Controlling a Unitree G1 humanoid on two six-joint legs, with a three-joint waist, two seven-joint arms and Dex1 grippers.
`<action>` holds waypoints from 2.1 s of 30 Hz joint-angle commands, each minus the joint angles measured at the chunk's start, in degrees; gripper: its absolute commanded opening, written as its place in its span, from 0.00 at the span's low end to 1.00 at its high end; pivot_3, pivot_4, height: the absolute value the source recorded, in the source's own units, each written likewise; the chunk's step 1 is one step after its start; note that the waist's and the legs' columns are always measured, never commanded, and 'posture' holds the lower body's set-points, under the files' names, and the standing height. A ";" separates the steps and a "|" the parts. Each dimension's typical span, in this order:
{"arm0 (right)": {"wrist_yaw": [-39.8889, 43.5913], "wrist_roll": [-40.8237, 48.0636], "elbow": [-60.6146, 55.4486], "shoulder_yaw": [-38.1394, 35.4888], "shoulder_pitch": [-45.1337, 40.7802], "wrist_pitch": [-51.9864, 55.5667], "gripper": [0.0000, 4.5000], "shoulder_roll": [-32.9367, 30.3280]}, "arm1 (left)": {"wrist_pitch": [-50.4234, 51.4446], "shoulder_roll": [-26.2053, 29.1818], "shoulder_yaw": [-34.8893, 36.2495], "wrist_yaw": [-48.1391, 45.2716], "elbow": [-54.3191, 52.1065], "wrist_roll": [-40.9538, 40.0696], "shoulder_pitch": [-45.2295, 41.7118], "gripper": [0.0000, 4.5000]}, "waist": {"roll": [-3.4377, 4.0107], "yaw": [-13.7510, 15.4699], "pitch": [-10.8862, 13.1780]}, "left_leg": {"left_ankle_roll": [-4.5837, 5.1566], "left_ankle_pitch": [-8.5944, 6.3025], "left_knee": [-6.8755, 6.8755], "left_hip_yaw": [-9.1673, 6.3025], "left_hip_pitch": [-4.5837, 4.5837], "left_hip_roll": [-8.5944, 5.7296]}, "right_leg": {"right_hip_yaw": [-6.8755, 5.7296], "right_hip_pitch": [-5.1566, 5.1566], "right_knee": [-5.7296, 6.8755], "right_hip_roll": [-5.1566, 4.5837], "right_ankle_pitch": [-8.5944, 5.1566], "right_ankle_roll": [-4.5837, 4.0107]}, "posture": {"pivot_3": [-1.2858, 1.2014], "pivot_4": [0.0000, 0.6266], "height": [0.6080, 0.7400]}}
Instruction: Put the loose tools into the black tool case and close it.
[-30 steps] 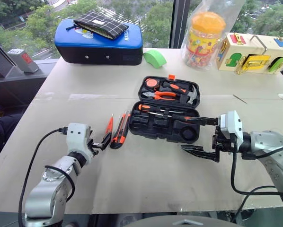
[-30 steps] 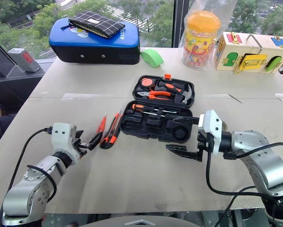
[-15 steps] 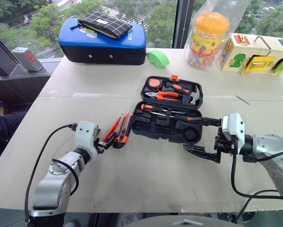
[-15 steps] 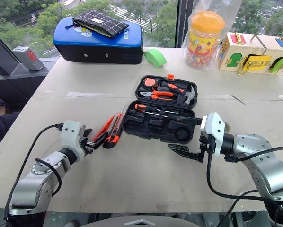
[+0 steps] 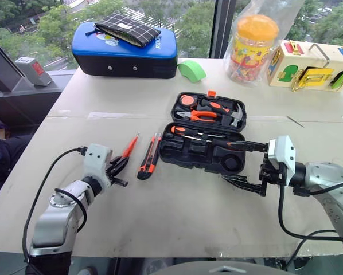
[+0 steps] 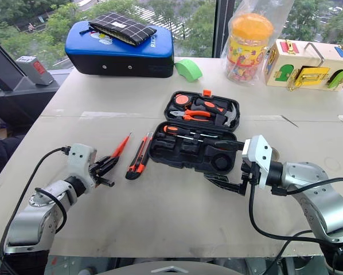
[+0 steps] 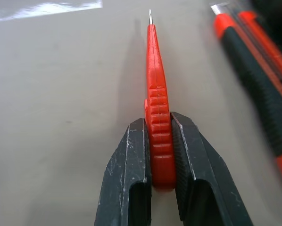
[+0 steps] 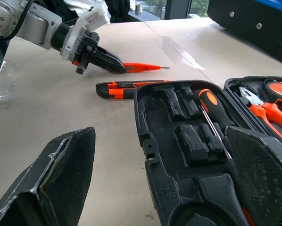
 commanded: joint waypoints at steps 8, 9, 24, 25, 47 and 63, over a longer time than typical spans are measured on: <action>-0.63 0.46 -2.41 0.11 -0.30 -0.93 1.00 0.26 | 8.99 6.64 6.44 -14.72 0.67 -17.35 -8.00 0.01 | -0.08 0.03 0.05 | 0.00 0.00 0.01 -0.02 -0.03 0.00 | -0.10 -0.04 0.04 0.22 0.00 0.00 | 0.52 0.24 1.00; -0.68 0.66 -2.63 -0.08 -0.18 -0.79 1.00 0.13 | 9.67 7.65 5.50 -16.49 0.53 -18.28 -9.30 0.01 | -0.08 0.01 0.05 | 0.00 0.00 0.02 -0.01 -0.03 -0.03 | -0.11 -0.04 0.03 0.23 0.00 0.00 | 0.52 0.24 1.00; -7.11 2.55 -10.48 -7.35 6.48 3.19 1.00 -2.38 | -37.30 10.26 -29.35 -42.62 37.41 15.39 -44.12 0.01 | 0.00 0.98 0.12 | 0.01 0.01 0.11 0.02 -0.23 -0.46 | 0.02 -0.11 -0.13 0.40 -0.01 0.02 | 0.52 0.24 1.00; -7.64 2.57 -11.12 -7.92 7.07 3.48 1.00 -2.52 | -39.77 9.32 -30.16 -44.49 40.43 16.03 -45.89 0.01 | 0.01 1.05 0.12 | 0.01 0.01 0.12 0.02 -0.27 -0.45 | 0.02 -0.16 -0.14 0.42 0.00 0.03 | 0.52 0.24 1.00; -13.52 3.81 -18.65 -13.26 16.42 4.72 1.00 -2.75 | -72.57 -2.13 -33.30 -53.26 73.31 26.47 -62.35 0.01 | 0.00 1.37 0.10 | 0.16 -0.06 0.89 -0.62 -1.02 -0.48 | -0.80 -0.11 -0.16 0.44 0.04 0.12 | 0.52 0.24 1.00; -13.07 3.49 -17.38 -11.84 15.44 3.75 1.00 -2.70 | -40.27 -1.08 -21.47 -53.39 66.46 15.87 -63.19 0.54 | 0.00 1.26 0.10 | 0.16 -0.05 1.08 -0.76 -0.97 -0.48 | -0.85 -0.11 0.26 0.49 0.02 0.16 | 0.52 0.24 1.00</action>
